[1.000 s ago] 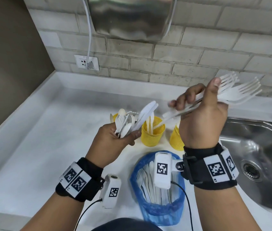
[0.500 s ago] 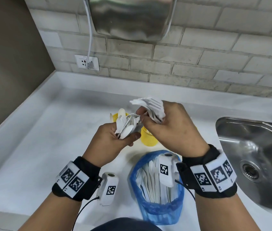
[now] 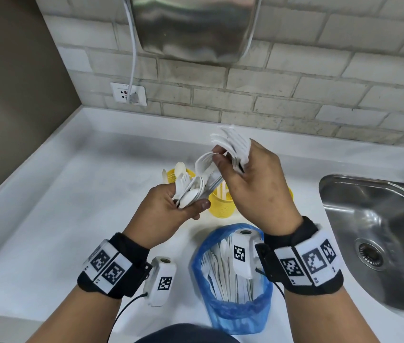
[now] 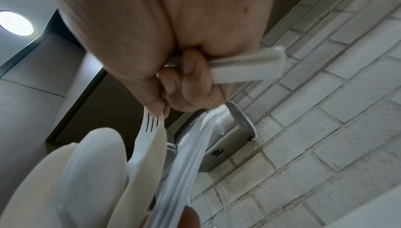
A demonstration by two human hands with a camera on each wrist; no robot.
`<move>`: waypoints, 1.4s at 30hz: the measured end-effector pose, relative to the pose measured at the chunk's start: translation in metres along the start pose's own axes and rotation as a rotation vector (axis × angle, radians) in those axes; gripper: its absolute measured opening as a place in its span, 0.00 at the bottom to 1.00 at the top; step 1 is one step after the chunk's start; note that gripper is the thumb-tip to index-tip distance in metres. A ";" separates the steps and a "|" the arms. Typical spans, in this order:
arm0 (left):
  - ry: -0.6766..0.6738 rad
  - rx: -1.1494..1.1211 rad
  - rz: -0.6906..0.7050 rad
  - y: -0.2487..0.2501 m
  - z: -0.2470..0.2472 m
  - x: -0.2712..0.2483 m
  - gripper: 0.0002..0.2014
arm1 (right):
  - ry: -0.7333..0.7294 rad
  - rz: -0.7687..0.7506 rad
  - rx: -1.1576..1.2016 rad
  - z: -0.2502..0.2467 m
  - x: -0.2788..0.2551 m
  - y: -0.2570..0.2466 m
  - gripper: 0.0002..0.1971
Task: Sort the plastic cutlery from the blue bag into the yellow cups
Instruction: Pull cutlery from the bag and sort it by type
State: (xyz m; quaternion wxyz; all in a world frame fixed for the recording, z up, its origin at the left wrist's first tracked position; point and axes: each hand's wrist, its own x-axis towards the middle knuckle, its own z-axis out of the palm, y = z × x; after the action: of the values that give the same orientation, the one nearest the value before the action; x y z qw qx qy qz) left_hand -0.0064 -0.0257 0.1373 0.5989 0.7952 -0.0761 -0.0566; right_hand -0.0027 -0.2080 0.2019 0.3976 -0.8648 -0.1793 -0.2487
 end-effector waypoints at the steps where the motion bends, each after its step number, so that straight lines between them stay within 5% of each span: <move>1: -0.003 -0.001 -0.003 0.000 0.000 0.000 0.05 | 0.028 0.003 0.009 -0.001 0.000 0.000 0.05; 7: 0.002 0.029 0.001 0.001 -0.001 -0.002 0.06 | 0.032 0.142 0.150 0.000 0.001 -0.006 0.04; 11: -0.010 0.028 0.018 0.003 -0.003 -0.002 0.06 | -0.131 0.266 0.212 -0.001 -0.001 -0.009 0.28; 15: -0.012 0.011 0.013 0.004 -0.003 -0.003 0.06 | -0.114 0.285 0.246 -0.002 -0.001 -0.011 0.28; 22: -0.040 0.049 -0.013 0.002 -0.001 -0.005 0.05 | 0.200 0.443 0.639 -0.002 0.005 -0.004 0.22; 26: -0.046 0.020 -0.006 -0.001 0.001 -0.003 0.04 | 0.355 0.445 0.784 -0.012 0.008 -0.008 0.19; 30: -0.007 0.082 0.034 0.001 0.003 -0.003 0.04 | 0.631 0.391 0.864 -0.021 0.007 -0.023 0.29; 33: 0.016 0.173 0.095 -0.002 0.002 -0.003 0.03 | 0.790 0.354 0.830 -0.021 0.004 -0.022 0.22; 36: 0.082 0.412 0.196 0.001 0.000 -0.005 0.08 | 0.736 0.341 0.817 -0.014 -0.001 -0.013 0.13; 38: 0.131 0.544 0.270 0.006 0.001 -0.007 0.09 | 0.631 0.310 0.793 -0.009 -0.008 -0.008 0.18; 42: 0.233 0.748 0.289 0.003 0.000 -0.002 0.19 | 0.258 0.268 0.588 -0.003 -0.022 -0.013 0.04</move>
State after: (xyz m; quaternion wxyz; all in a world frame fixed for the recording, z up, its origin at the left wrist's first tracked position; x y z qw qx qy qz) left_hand -0.0082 -0.0260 0.1400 0.2751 0.9401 -0.1340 0.1502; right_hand -0.0279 -0.2048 0.1984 0.6782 -0.6905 -0.0764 -0.2395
